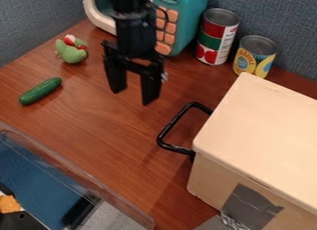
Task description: Open the drawer
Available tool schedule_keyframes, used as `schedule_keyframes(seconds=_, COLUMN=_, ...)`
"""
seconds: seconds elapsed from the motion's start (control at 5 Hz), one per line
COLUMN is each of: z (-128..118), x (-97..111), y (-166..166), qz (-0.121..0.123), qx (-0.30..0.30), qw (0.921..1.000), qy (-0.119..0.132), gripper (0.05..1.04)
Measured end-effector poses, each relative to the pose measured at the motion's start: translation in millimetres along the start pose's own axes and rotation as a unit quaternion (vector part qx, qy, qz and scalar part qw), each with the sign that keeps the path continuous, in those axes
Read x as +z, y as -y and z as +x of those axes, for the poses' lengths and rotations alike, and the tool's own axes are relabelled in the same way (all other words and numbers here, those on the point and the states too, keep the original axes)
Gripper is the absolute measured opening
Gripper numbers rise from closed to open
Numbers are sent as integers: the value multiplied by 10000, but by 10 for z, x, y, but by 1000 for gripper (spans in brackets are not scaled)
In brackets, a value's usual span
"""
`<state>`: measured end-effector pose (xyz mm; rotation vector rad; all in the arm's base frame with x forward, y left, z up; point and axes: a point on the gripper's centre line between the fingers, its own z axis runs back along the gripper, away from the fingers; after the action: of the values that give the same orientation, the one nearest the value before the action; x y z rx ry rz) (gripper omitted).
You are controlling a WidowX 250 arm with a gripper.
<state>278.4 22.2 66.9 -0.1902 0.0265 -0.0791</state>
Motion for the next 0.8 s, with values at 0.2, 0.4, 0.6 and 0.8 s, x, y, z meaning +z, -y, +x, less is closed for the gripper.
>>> schedule_keyframes(seconds=0.2, z=49, x=-143, y=108, qz=-41, qx=34, qw=10000, qy=-80, gripper=999)
schedule_keyframes(seconds=0.4, z=98, x=-225, y=224, qz=-88, qx=44, qw=9999, qy=-69, gripper=999)
schedule_keyframes(seconds=0.6, z=121, x=-291, y=386, qz=-80, qx=-71, qw=9999, qy=-88, gripper=999)
schedule_keyframes(seconds=0.8, z=123, x=-357, y=478, qz=-77, qx=-76, qw=9999, qy=-81, gripper=999)
